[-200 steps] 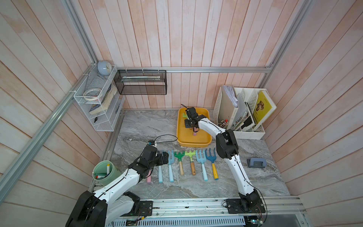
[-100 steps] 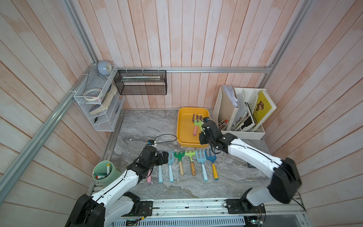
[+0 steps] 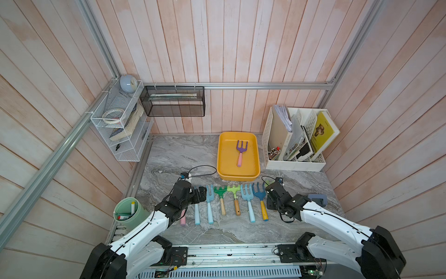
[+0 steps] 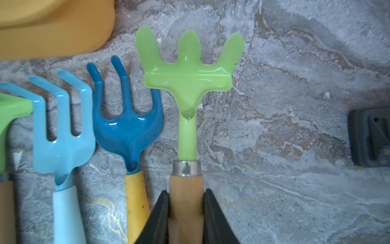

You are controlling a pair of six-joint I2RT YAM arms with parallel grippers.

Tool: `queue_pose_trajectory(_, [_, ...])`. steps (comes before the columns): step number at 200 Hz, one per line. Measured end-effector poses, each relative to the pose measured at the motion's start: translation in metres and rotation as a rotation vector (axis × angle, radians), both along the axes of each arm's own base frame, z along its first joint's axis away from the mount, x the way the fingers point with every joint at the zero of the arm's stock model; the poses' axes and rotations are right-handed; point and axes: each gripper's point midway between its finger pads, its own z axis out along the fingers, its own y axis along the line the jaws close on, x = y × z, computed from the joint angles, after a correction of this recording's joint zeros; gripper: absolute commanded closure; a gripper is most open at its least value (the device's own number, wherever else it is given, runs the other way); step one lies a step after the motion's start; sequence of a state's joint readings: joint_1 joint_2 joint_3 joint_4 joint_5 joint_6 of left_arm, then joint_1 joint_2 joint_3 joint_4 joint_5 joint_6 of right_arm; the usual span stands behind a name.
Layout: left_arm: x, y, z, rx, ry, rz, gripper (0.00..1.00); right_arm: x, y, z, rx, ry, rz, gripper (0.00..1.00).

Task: Take the hand rake out of the storage box
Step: Pick up the rake from the storage box, then place the rake at the center of the board.

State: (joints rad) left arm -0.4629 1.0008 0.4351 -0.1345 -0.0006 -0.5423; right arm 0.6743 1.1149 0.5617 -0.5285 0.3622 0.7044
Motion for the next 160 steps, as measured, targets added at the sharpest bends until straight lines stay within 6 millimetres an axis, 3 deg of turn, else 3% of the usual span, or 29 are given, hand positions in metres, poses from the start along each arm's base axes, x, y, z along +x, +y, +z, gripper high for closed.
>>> queue_pose_trajectory(41, [0.0,0.0,-0.001,0.001,0.001,0.0,0.0,-0.003,0.002,-0.015,-0.005,0.053,-0.018,0.98])
queue_pose_trajectory(51, [-0.001,0.0,-0.001,0.001,0.002,0.0,0.0,-0.003,0.001,-0.016,-0.002,0.054,-0.024,0.89])
queue_pose_trajectory(62, [-0.001,0.0,-0.001,0.001,0.001,0.0,0.0,-0.004,0.001,-0.016,0.001,0.055,-0.031,0.71])
queue_pose_trajectory(84, [-0.001,0.0,-0.001,0.001,0.002,0.0,0.0,-0.005,-0.001,-0.02,-0.007,0.069,-0.045,0.61])
queue_pose_trajectory(119, [-0.001,0.0,-0.001,0.001,0.001,0.0,0.0,-0.004,-0.006,-0.026,-0.015,0.086,-0.074,0.53])
queue_pose_trajectory(160, [-0.001,0.0,-0.001,0.001,0.001,0.0,0.0,0.005,-0.013,-0.032,-0.005,0.096,-0.108,0.55])
